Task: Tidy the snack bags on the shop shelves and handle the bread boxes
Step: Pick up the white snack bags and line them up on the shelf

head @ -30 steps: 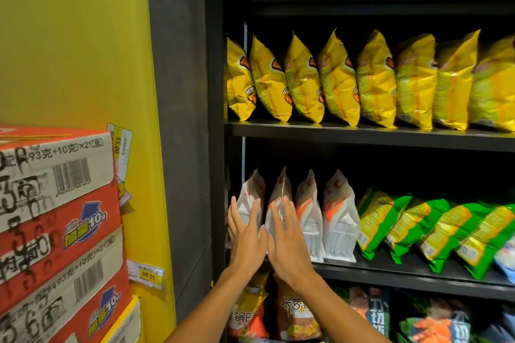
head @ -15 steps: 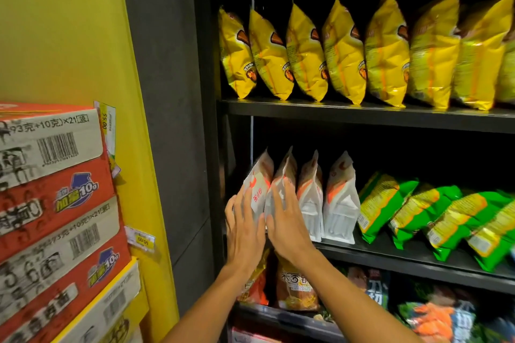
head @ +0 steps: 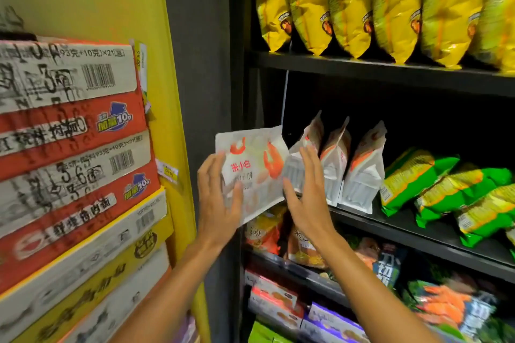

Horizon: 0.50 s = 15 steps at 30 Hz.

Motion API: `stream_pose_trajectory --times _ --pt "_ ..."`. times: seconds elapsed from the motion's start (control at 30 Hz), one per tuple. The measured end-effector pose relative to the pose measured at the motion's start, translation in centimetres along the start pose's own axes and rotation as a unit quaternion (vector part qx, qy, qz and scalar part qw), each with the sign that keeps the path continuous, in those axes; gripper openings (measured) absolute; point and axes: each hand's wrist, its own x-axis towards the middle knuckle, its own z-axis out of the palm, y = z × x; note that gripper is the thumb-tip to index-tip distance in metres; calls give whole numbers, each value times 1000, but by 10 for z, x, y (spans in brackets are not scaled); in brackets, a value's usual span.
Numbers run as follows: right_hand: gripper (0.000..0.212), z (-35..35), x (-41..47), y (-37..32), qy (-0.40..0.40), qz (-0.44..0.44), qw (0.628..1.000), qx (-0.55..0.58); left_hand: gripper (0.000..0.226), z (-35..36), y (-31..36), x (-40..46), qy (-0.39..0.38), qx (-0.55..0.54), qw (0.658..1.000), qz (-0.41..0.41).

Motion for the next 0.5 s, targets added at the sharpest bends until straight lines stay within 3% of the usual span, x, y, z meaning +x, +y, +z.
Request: stream_pose_trajectory --times 0.13,0.23,0.33,0.5 --pt "69 -11 -27 -12 -6 49 987 154 61 -48 18 -20 -12 -58 997 -41" --pt "66 -17 -39 -25 -31 122 951 283 70 -68 25 -39 -30 -154 978 -135" --pt "49 -20 -48 -30 -101 188 905 369 82 -75 30 -53 -11 -259 941 -215" --pt "39 -24 -63 -28 -72 229 895 375 86 -75 45 -62 -25 -239 917 -319"
